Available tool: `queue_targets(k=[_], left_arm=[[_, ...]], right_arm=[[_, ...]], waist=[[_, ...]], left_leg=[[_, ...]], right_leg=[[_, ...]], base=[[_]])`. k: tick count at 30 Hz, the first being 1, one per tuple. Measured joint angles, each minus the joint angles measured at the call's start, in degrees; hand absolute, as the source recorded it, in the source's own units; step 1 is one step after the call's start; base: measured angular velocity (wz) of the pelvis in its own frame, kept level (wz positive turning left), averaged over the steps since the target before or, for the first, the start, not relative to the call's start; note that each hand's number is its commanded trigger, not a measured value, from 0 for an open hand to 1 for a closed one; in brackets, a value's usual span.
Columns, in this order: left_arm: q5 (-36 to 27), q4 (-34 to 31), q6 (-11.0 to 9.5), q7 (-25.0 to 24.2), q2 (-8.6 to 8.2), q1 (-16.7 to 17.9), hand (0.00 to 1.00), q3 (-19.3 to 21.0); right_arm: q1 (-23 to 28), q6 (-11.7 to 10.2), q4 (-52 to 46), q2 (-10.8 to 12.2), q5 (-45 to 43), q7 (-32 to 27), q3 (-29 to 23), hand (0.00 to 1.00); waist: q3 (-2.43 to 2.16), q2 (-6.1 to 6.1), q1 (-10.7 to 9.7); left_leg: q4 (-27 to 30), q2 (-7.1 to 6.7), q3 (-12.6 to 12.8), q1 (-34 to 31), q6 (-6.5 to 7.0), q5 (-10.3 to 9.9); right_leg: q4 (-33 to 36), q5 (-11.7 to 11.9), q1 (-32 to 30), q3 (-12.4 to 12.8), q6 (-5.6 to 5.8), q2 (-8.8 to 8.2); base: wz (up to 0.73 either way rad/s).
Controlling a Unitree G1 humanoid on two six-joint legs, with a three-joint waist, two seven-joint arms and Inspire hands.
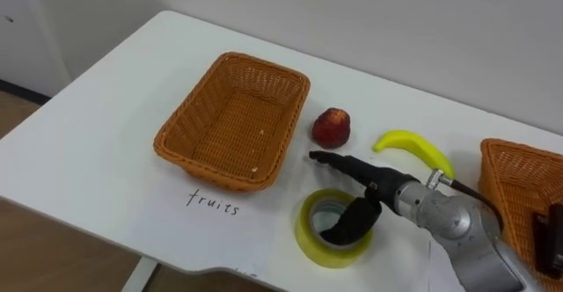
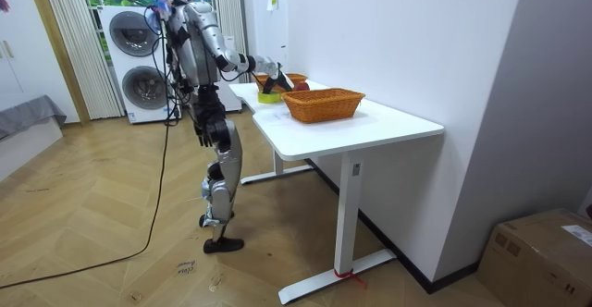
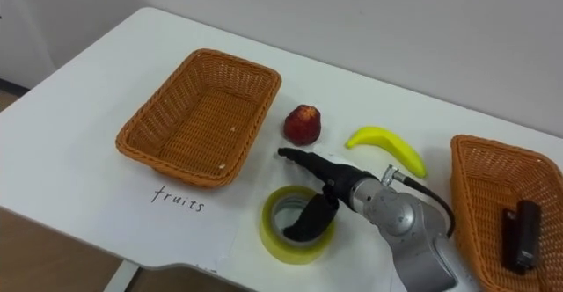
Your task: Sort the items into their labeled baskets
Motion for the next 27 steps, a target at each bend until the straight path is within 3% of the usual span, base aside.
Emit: queue_targets(k=[10,11,13,14,19,27], left_arm=[[0.5,0.4,0.9,-1.0,0.03,0.3,0.0,0.3],[0.6,0.4,0.9,-1.3,0.02,0.2,0.0,0.5],[0.7,0.4,0.9,-1.6,0.02,0.2,0.0,0.6],[0.8,0.4,0.9,-1.9,0.03,0.1,0.0,0.6],[1.4,0.4,1.0,-2.8,0.07,-0.1,0.0,0.7],[1.5,0.5,0.9,-2.5,0.39,-1.6,0.0,0.7]], right_arm=[[-0.3,0.1,0.0,-0.1,-2.5,1.6,0.0,0.0],[-0.4,0.1,0.0,-0.1,-3.0,2.0,0.0,0.11],[-0.5,0.1,0.1,-0.1,-3.2,2.2,0.0,0.75],[-0.5,0.1,0.1,0.0,-3.3,2.2,0.1,1.0],[-1.8,0.2,0.8,0.0,-6.0,2.2,0.0,1.0],[-5.1,2.0,3.1,-0.3,-10.7,2.0,0.1,1.0]], waist=[[-0.01,-0.04,0.1],[0.0,-0.09,0.2],[0.01,-0.17,0.2],[0.0,-0.31,0.2],[-0.12,-0.82,0.4],[-0.1,-1.18,2.5]], left_leg=[[0.0,-0.02,-0.1,0.0,0.0,0.0],[0.0,-0.02,-0.1,0.0,0.0,0.0],[0.0,-0.04,-0.1,0.0,0.0,0.0],[0.0,-0.06,-0.1,0.0,0.0,0.0],[0.1,-0.08,-0.1,0.0,0.0,0.0],[-0.1,-0.1,-0.3,0.2,0.0,0.0]], right_leg=[[0.0,0.0,-0.3,-0.4,-0.01,-0.03],[0.0,0.0,-0.3,-0.4,-0.01,-0.03],[0.0,0.0,-0.3,-0.4,-0.01,-0.05],[0.0,0.0,-0.3,-0.4,-0.01,-0.07],[0.0,0.0,-0.3,-0.3,-0.01,-0.08],[0.0,0.0,-0.2,-0.3,-0.01,-0.07]], base=[[0.0],[0.0],[0.0],[0.0],[0.0],[0.0]])
